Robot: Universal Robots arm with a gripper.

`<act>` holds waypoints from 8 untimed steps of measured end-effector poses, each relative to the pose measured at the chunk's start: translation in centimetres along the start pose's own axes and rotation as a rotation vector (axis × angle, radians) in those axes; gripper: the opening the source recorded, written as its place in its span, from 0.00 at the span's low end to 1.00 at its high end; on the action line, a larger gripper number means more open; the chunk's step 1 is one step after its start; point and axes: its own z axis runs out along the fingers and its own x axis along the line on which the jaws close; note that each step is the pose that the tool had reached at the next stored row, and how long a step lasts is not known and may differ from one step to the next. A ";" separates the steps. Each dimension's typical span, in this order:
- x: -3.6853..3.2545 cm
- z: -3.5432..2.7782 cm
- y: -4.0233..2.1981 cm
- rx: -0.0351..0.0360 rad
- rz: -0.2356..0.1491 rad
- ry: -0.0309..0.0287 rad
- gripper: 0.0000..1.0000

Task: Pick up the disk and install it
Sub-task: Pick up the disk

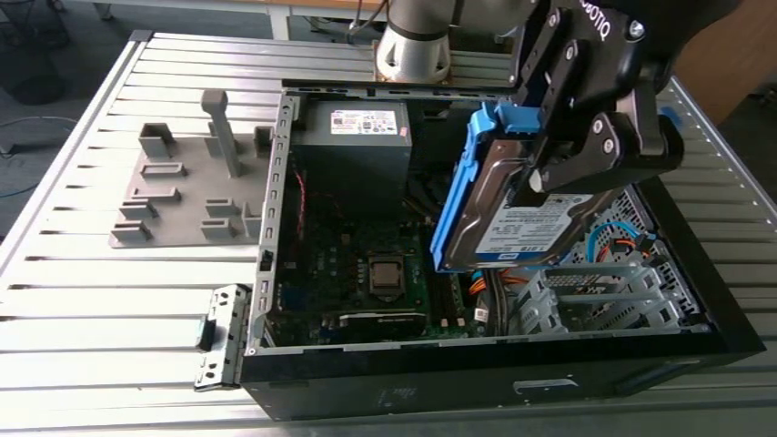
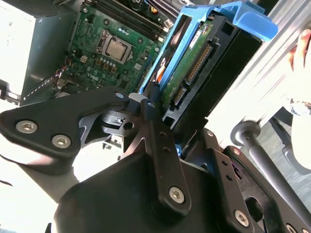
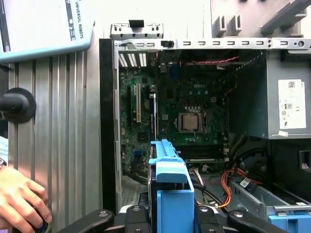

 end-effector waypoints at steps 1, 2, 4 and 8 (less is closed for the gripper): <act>0.00 0.00 -0.05 0.0000 0.000 0.0000 0.36; 0.00 0.00 -0.10 0.0000 0.000 0.0000 0.36; 0.00 0.00 -0.20 0.0000 0.000 0.0000 0.36; -0.01 0.00 -0.44 0.0000 0.000 0.0000 0.36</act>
